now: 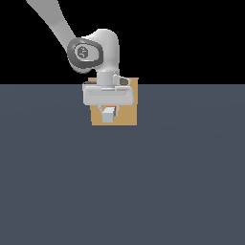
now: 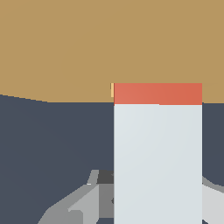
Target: Insert the peg into the horizontal hole in a box.
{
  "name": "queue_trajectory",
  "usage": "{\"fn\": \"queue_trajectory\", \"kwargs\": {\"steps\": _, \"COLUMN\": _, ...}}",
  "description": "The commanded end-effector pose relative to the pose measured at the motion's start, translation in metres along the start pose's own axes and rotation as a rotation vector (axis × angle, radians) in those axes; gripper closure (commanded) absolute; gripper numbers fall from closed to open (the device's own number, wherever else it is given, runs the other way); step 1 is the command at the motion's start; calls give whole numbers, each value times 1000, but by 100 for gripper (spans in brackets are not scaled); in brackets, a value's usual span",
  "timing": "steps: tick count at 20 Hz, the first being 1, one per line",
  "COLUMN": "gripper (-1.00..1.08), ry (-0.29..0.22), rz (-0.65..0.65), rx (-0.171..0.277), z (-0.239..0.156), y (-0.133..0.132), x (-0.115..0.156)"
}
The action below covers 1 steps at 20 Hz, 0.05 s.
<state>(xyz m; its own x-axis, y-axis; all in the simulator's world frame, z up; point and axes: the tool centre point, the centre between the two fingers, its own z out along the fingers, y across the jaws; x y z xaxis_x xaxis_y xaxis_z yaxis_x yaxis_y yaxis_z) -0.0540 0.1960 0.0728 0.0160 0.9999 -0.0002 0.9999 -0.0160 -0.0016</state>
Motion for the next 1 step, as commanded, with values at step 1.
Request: {"fn": "queue_trajectory", "kwargs": {"steps": 1, "gripper": 108, "ry": 1, "rz": 1, "rx": -4, "z": -1, "y": 2, "x": 5}}
